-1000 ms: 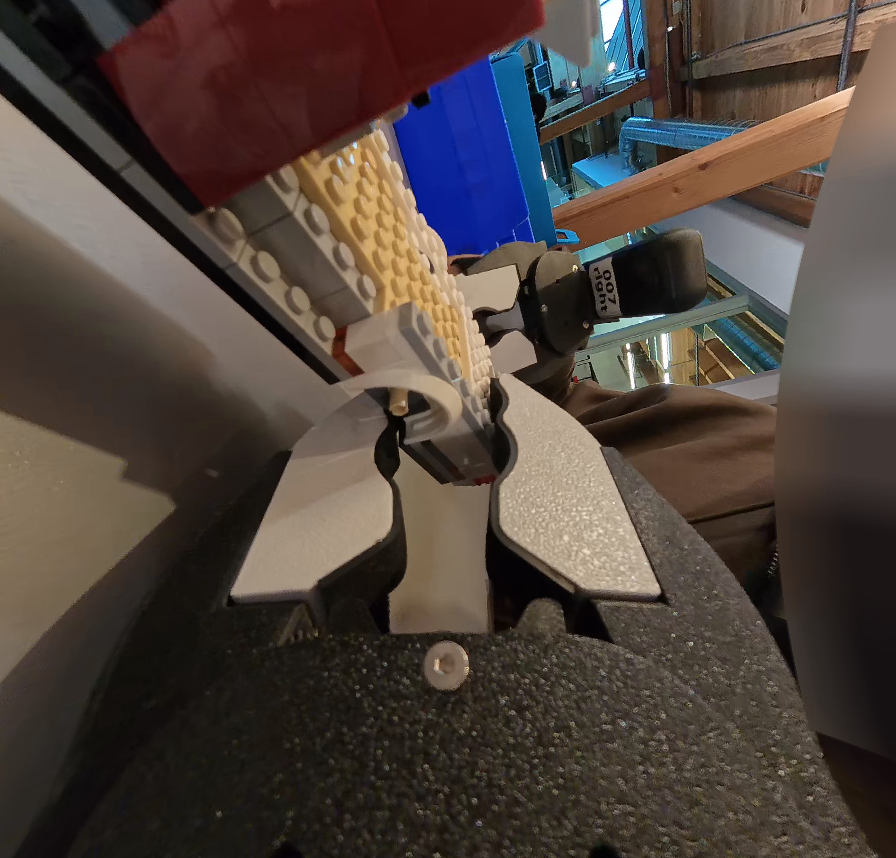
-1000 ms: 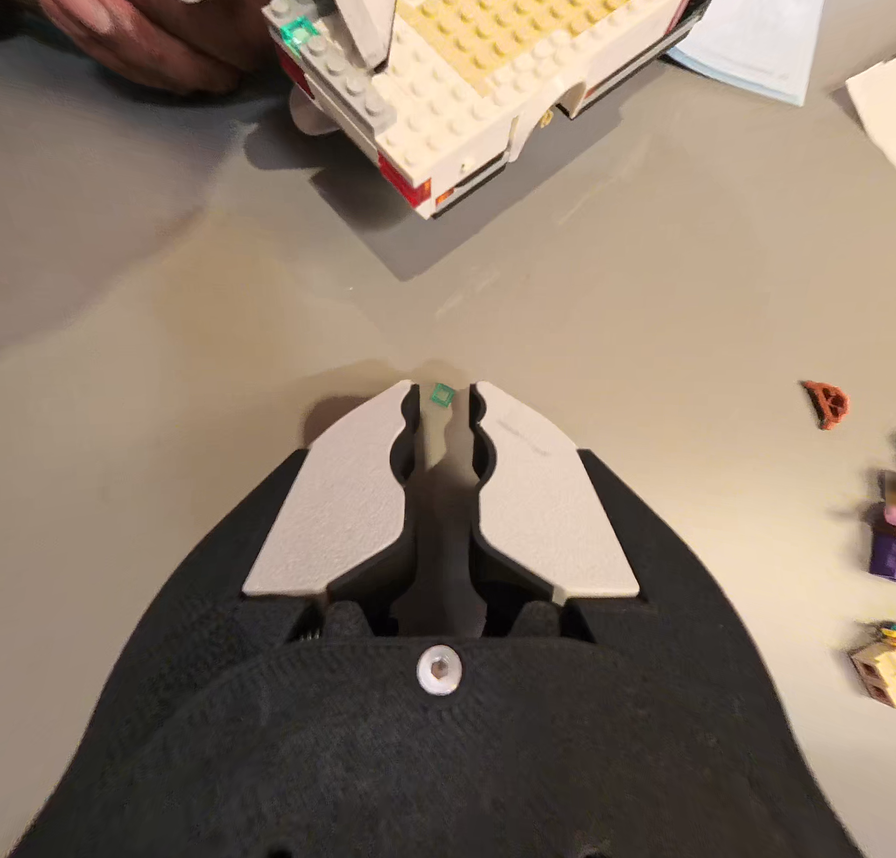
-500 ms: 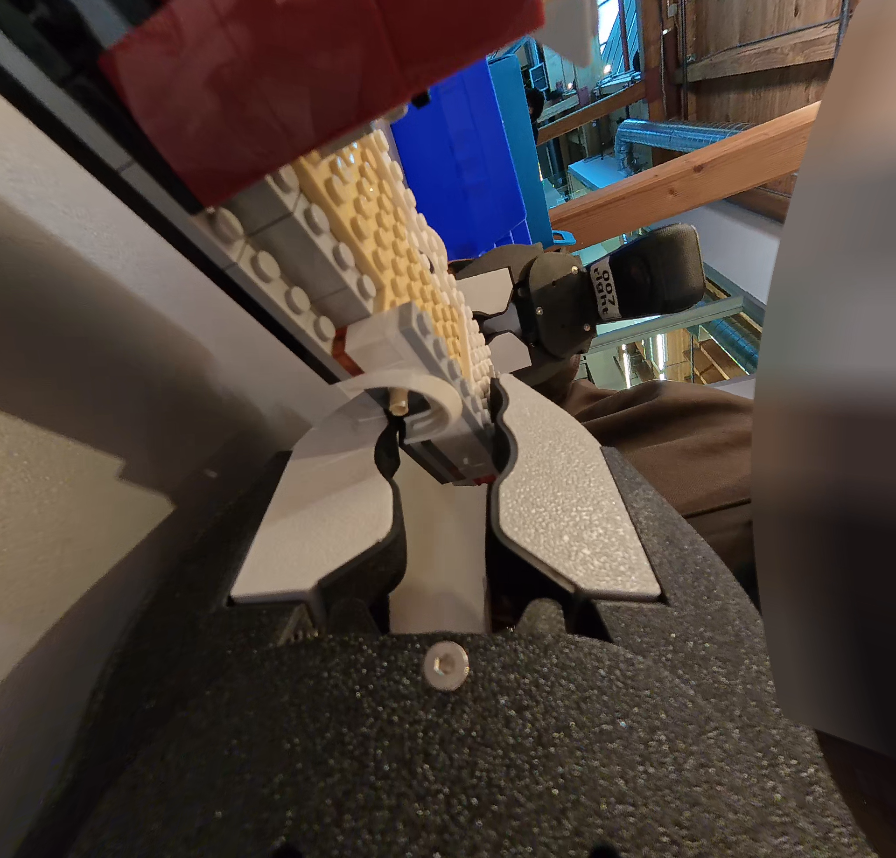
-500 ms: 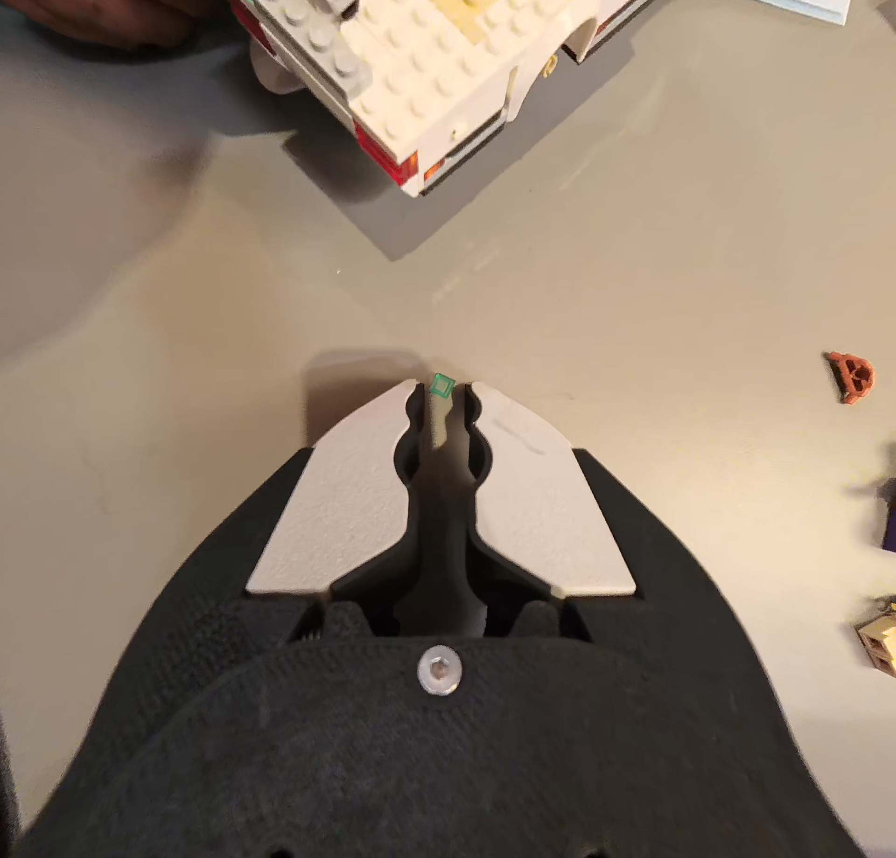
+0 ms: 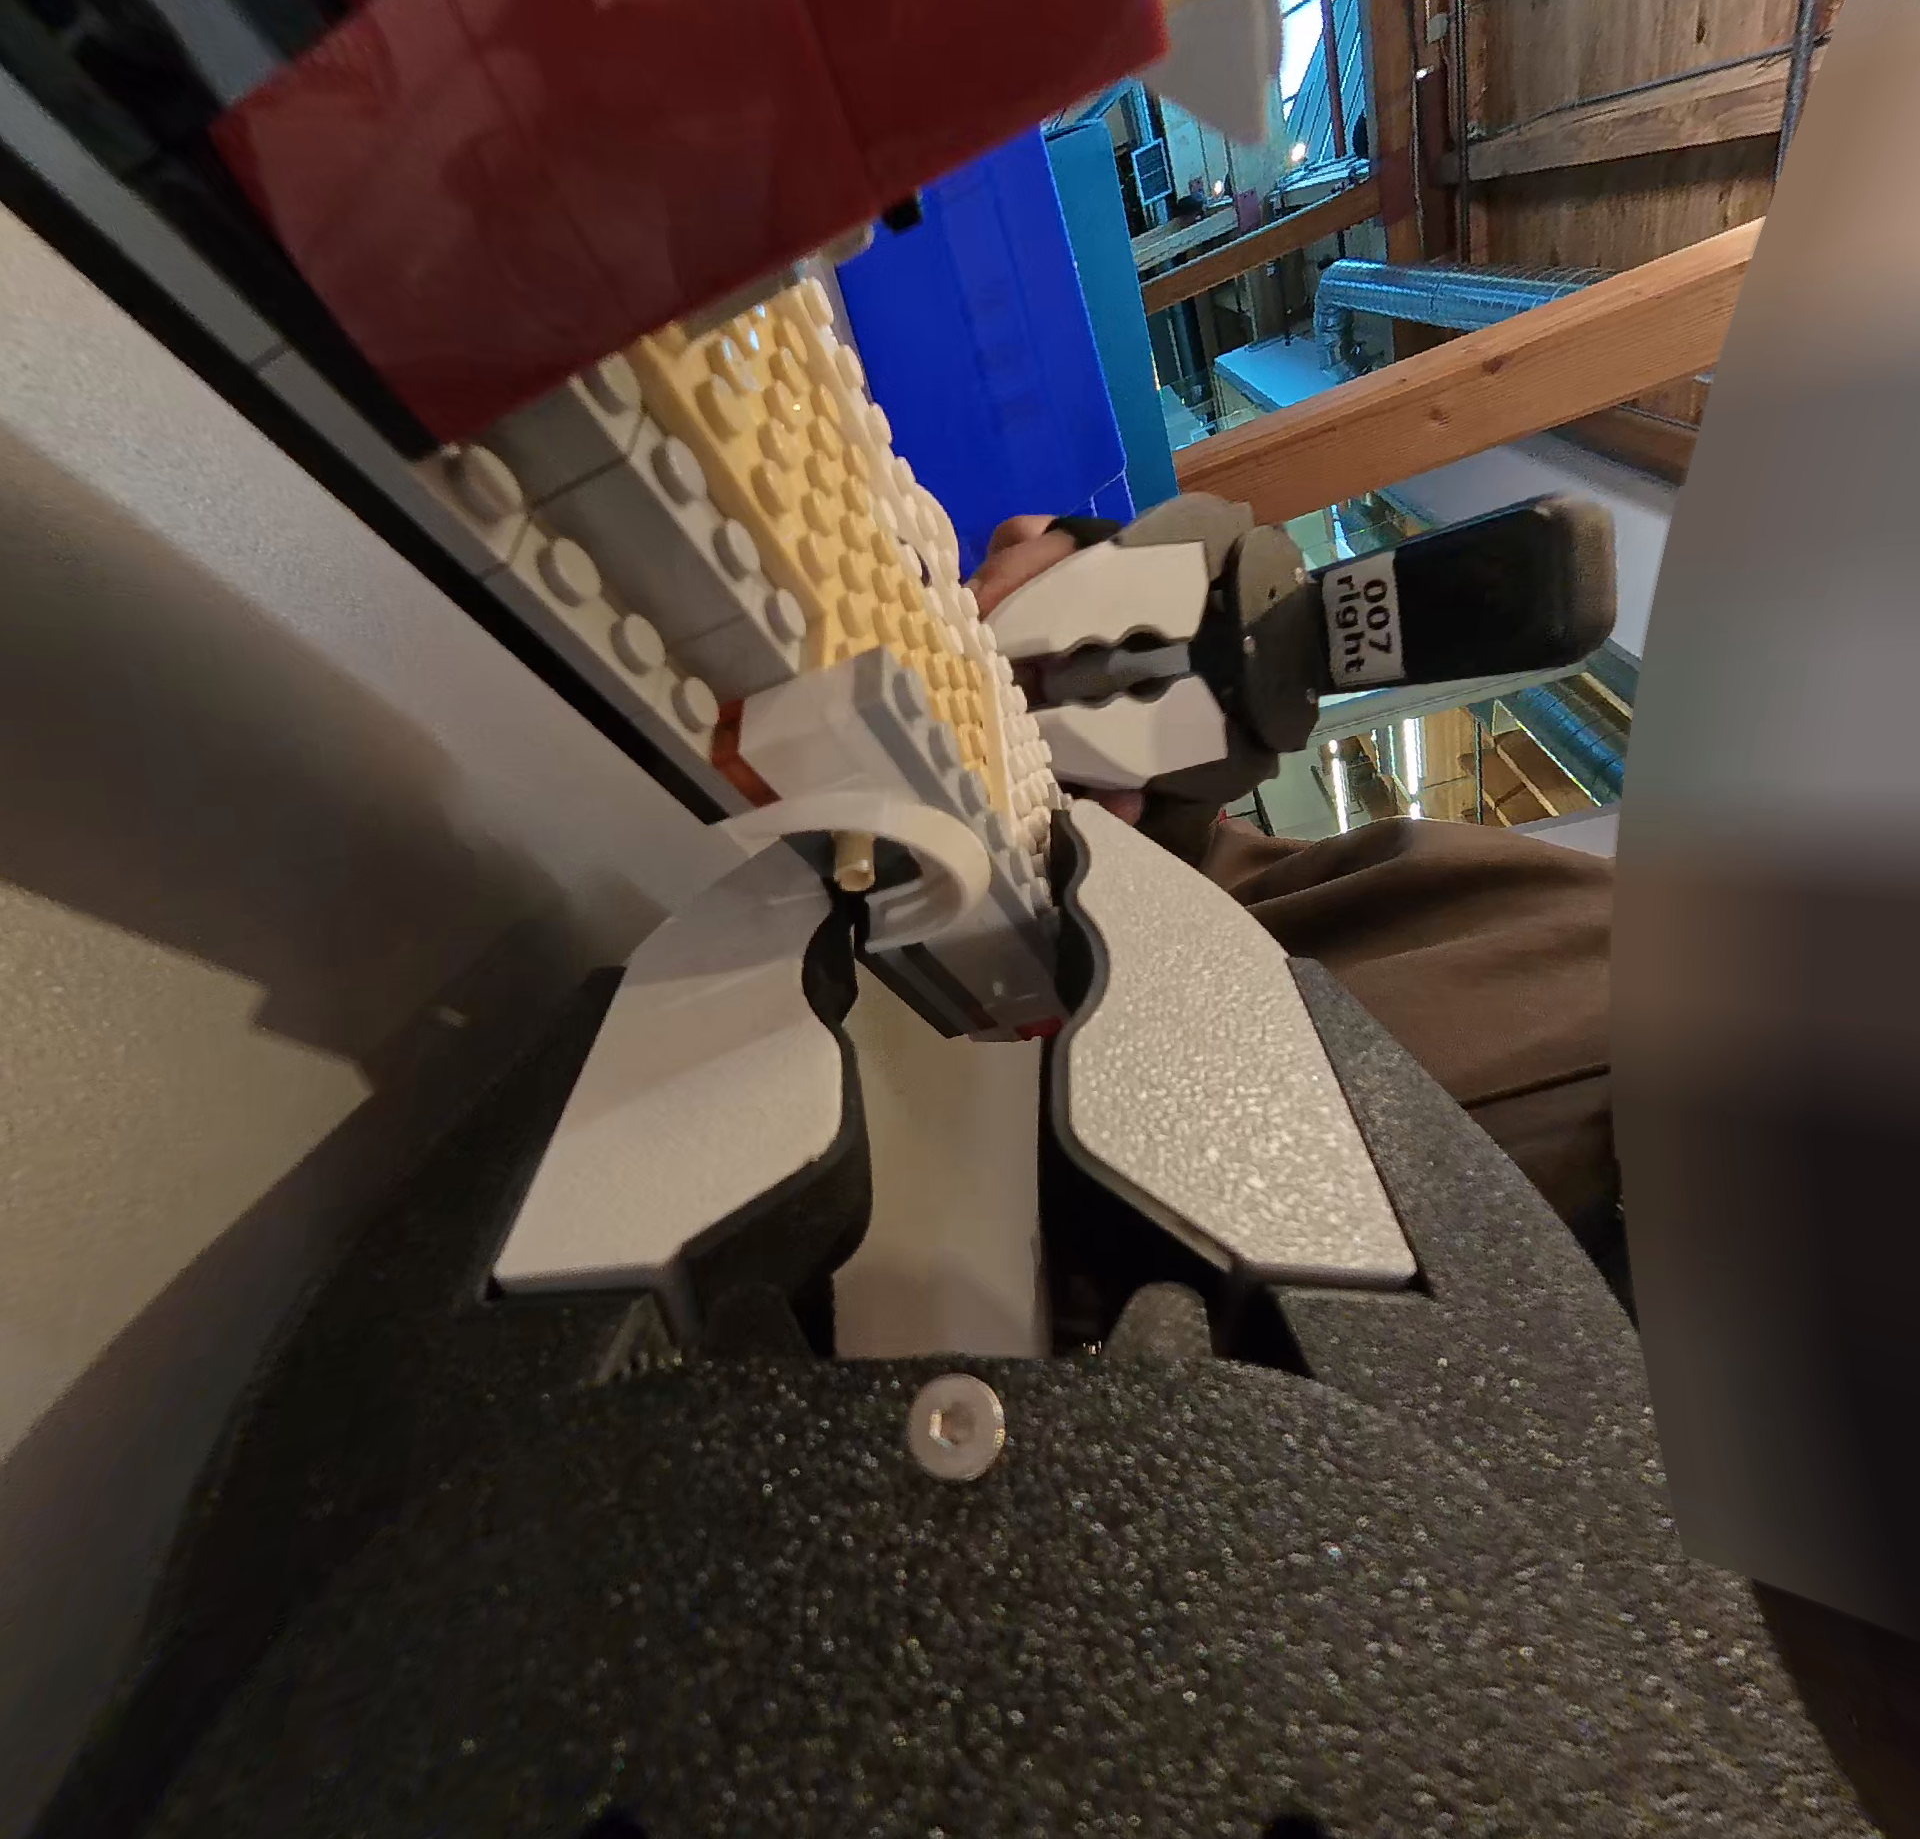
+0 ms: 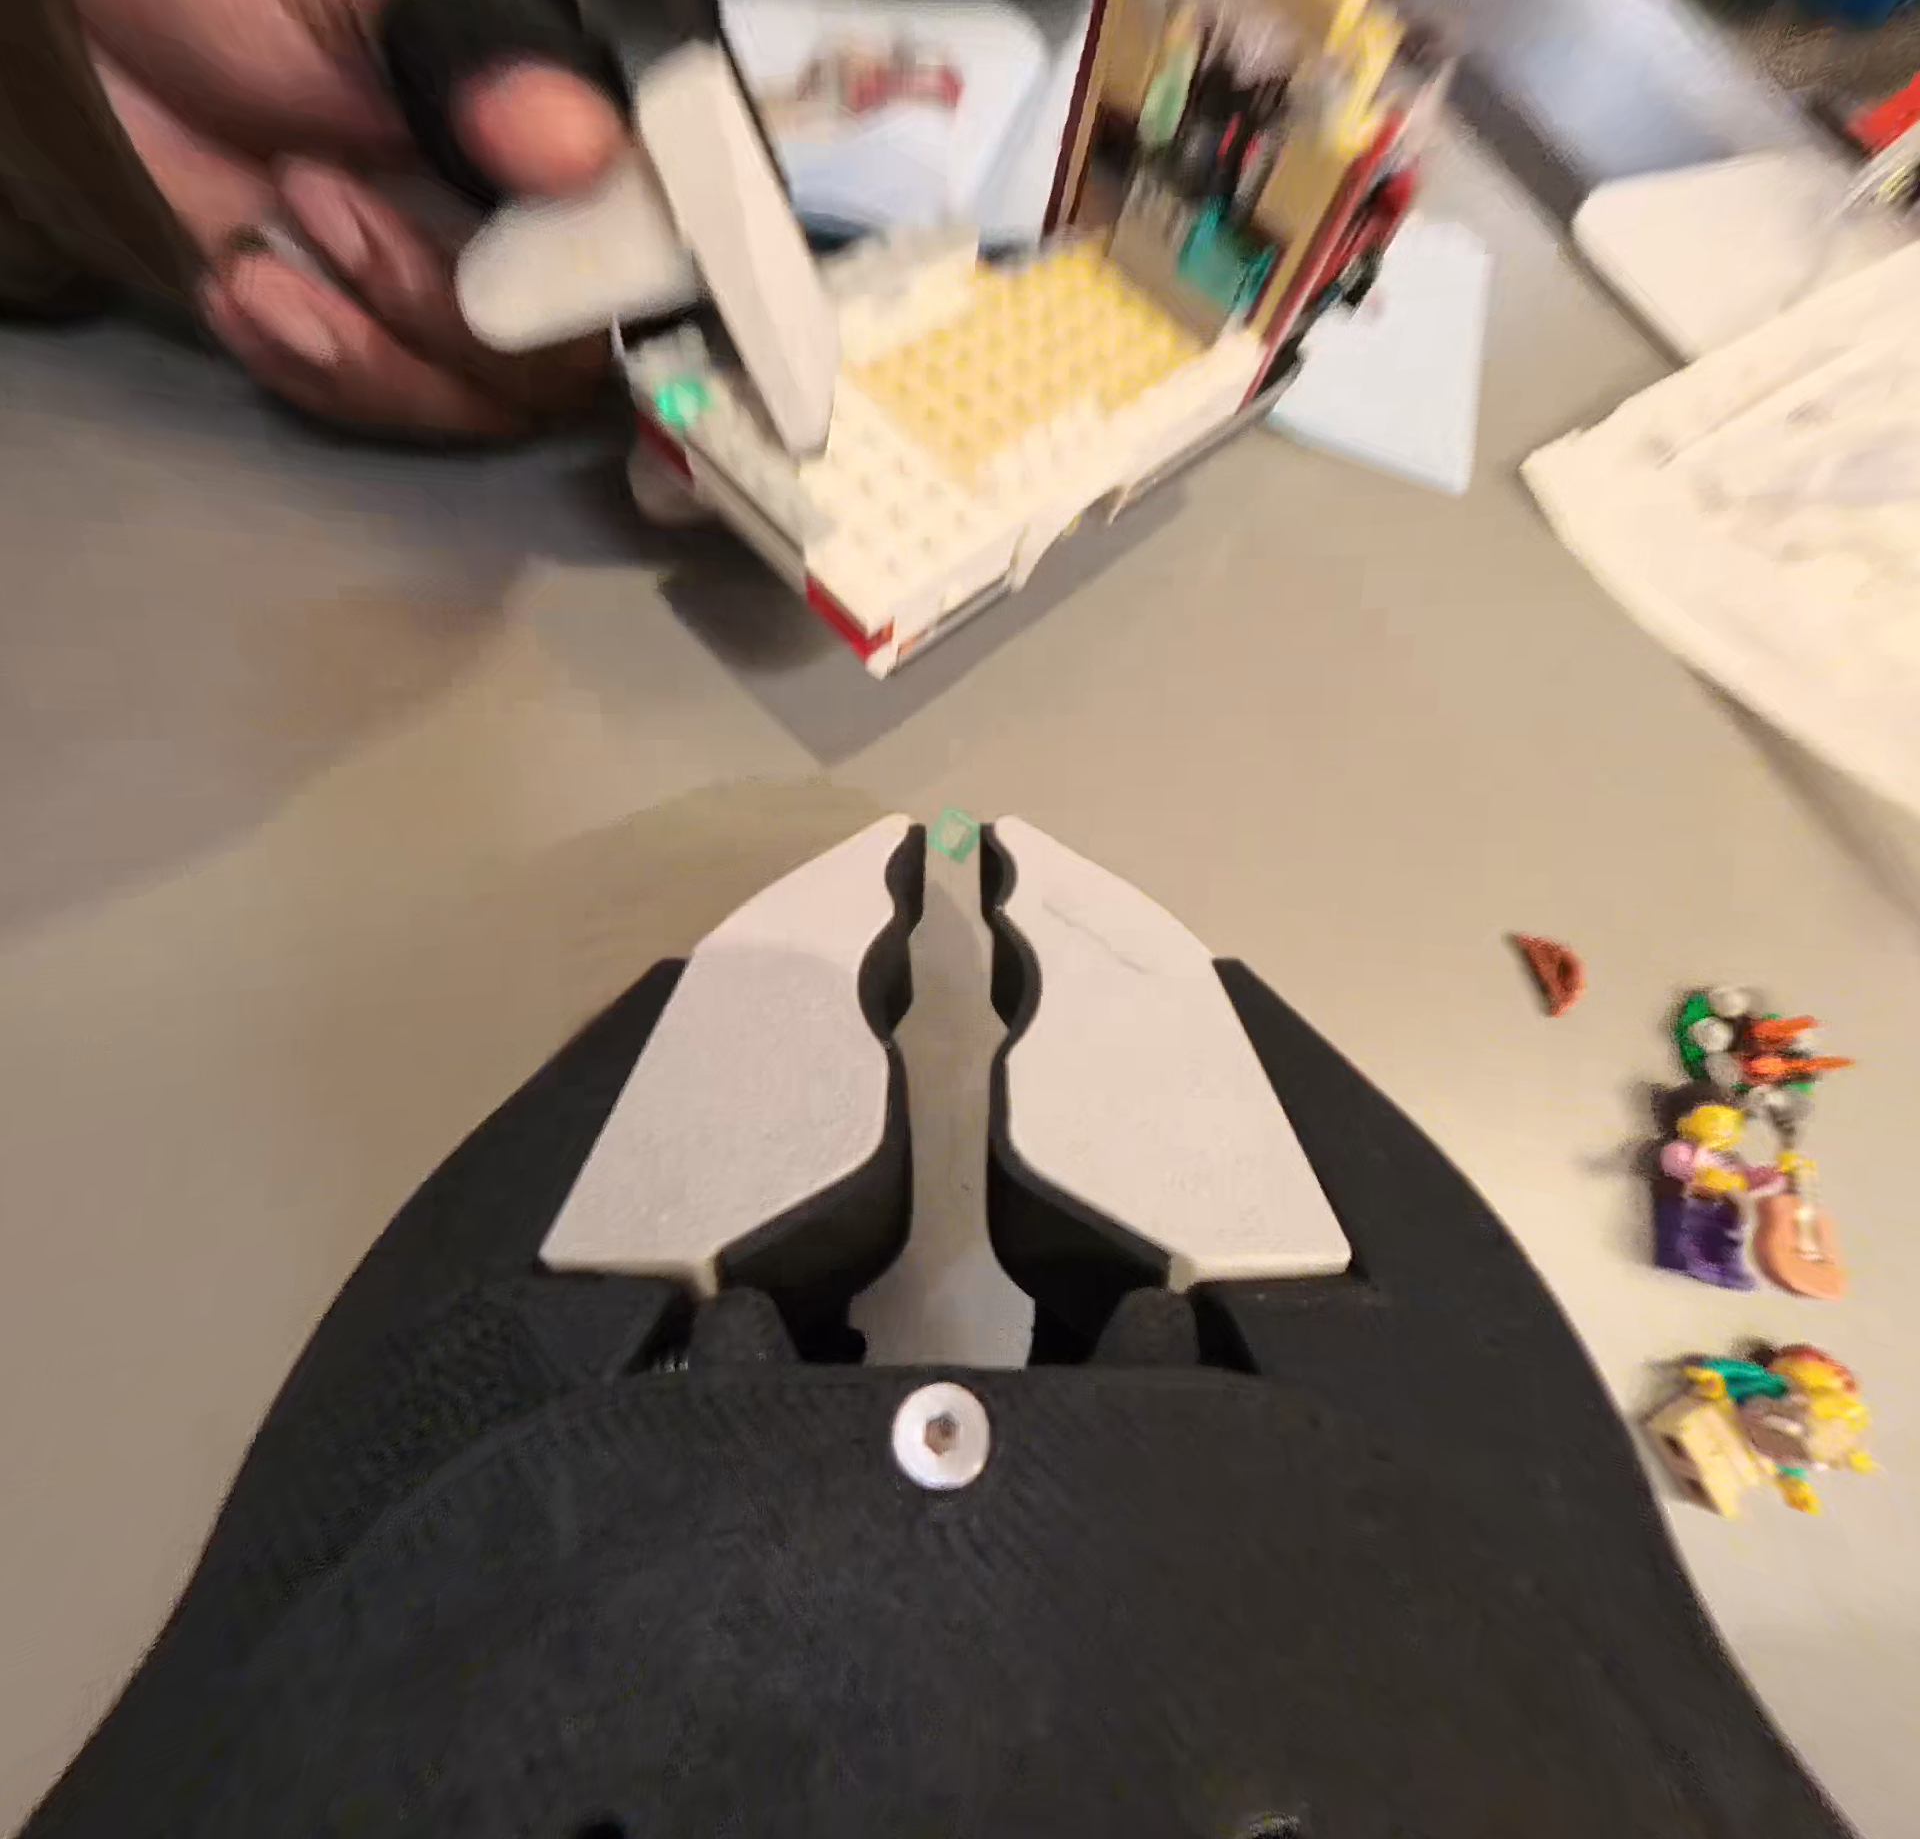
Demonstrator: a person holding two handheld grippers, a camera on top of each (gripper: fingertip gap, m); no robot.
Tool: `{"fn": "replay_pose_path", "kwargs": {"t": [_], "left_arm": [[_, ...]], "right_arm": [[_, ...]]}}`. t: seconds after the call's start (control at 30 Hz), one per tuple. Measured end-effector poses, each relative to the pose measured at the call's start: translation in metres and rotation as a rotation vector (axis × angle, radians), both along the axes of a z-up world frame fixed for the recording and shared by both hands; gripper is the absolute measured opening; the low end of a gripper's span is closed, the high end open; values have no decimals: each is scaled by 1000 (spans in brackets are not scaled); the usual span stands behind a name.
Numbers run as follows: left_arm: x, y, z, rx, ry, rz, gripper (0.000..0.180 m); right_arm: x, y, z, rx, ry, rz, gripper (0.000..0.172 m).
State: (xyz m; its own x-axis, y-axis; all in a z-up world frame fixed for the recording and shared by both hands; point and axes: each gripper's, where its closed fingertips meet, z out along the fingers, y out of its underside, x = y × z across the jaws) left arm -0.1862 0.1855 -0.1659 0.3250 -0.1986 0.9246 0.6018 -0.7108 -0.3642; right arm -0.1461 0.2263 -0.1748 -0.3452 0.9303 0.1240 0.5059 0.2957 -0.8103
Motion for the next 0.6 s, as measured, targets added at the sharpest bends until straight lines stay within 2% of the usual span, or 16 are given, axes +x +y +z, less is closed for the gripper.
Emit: {"fn": "replay_pose_path", "kwargs": {"t": [0.1,0.23,0.6], "left_arm": [[0,0,0,-1,-1,3,36],[-2,0,0,-1,-2,9,36],[-6,1,0,-6,-3,29,36]], "right_arm": [[1,6,13,-38,49,-11,19],[6,12,-4,26,-18,-18,23],[2,24,-27,18,-139,-114,21]]}}
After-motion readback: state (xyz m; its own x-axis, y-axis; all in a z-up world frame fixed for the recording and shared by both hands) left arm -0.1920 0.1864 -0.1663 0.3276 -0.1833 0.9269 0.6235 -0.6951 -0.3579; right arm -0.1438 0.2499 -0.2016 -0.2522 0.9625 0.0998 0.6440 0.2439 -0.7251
